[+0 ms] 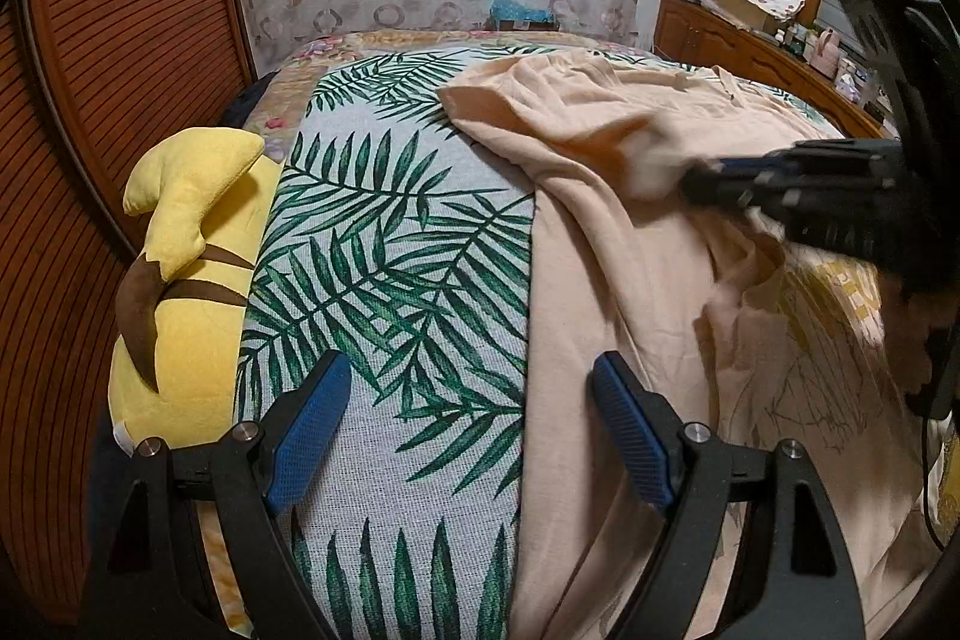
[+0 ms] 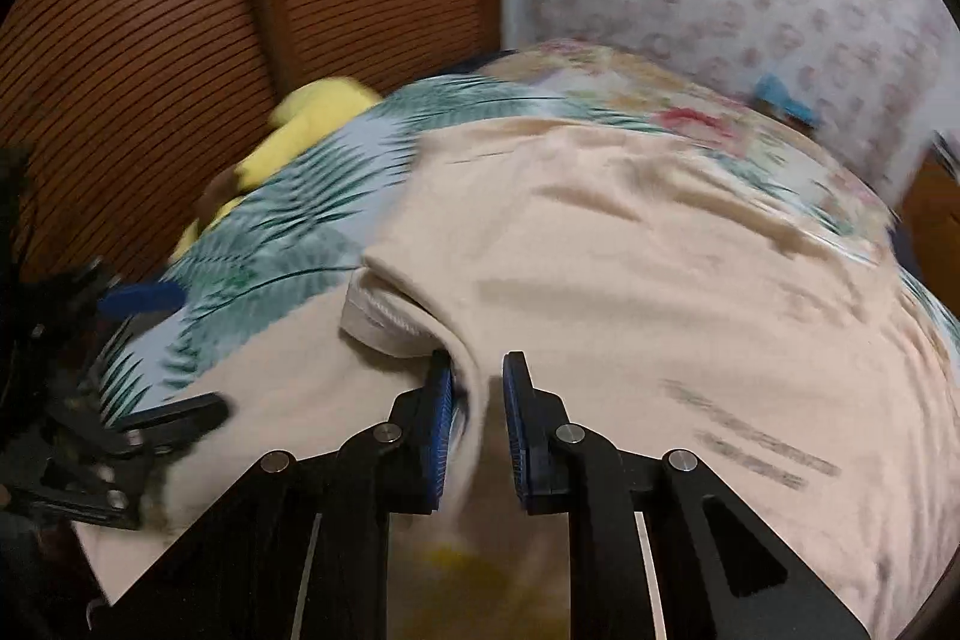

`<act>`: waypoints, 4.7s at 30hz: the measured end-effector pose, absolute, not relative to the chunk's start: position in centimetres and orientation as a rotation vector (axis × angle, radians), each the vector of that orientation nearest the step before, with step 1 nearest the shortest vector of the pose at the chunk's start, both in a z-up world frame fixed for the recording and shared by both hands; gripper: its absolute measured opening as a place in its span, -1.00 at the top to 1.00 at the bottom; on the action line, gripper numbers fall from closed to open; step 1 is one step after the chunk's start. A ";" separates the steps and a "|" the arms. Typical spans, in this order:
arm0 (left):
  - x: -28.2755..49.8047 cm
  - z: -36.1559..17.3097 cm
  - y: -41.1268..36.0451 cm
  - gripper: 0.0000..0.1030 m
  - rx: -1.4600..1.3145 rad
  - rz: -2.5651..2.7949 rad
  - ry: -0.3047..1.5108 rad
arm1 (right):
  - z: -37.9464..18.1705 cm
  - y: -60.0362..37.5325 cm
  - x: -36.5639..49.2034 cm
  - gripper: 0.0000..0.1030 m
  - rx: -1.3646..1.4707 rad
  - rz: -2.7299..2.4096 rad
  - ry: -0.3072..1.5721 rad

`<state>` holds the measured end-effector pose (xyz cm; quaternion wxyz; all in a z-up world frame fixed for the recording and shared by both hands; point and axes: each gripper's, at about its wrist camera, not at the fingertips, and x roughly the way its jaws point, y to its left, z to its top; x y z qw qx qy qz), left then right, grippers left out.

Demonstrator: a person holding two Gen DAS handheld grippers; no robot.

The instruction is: Fold small clothes

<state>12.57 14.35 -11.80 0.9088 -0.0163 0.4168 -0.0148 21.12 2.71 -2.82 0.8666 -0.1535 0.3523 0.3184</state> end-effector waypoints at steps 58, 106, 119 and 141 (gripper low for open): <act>9.8 -7.8 16.6 0.99 -0.141 0.020 0.775 | -5.2 -3.6 14.2 -0.24 -0.317 0.592 0.729; 16.3 -10.2 -4.2 -0.51 0.110 -0.305 0.876 | -2.0 -31.9 10.9 -0.26 0.004 0.244 0.685; 16.4 -10.5 -5.1 -0.69 0.150 -0.299 0.879 | -2.9 -35.2 14.0 -0.26 0.071 0.182 0.763; 16.5 -10.5 -5.1 -0.69 0.149 -0.296 0.880 | -3.8 -33.2 18.1 0.48 -0.055 0.167 0.783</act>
